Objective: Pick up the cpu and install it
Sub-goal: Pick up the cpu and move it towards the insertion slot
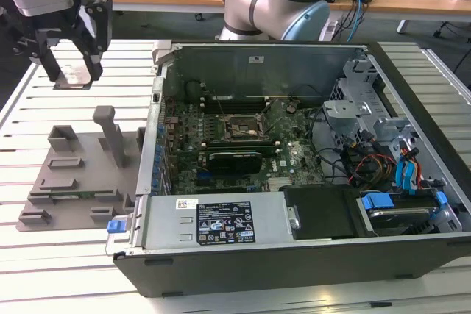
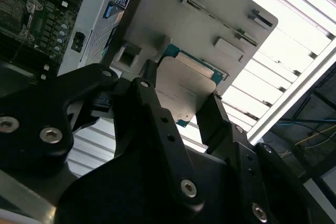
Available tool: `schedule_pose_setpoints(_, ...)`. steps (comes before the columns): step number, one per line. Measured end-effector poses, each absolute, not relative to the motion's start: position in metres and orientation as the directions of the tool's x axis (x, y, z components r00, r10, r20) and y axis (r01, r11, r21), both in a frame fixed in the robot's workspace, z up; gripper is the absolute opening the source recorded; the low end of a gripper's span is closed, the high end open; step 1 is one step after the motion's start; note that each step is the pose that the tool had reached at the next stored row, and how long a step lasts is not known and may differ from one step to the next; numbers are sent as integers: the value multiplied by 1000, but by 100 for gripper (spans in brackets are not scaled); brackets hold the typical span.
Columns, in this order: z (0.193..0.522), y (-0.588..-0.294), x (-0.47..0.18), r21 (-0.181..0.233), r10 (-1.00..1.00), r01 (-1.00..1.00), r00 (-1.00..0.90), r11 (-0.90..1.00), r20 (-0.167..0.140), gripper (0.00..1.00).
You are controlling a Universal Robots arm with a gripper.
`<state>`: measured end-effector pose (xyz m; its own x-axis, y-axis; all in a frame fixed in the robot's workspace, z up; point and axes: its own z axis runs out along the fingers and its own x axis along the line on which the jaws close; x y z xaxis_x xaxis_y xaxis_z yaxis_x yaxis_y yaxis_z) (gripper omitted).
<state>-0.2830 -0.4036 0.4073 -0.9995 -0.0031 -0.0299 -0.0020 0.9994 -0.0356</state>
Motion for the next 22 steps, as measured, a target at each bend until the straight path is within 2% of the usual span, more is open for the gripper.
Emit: schedule_pose_setpoints(22, 406, -403, -235, -37, -3, -2, -1000, 999, -30, 55)
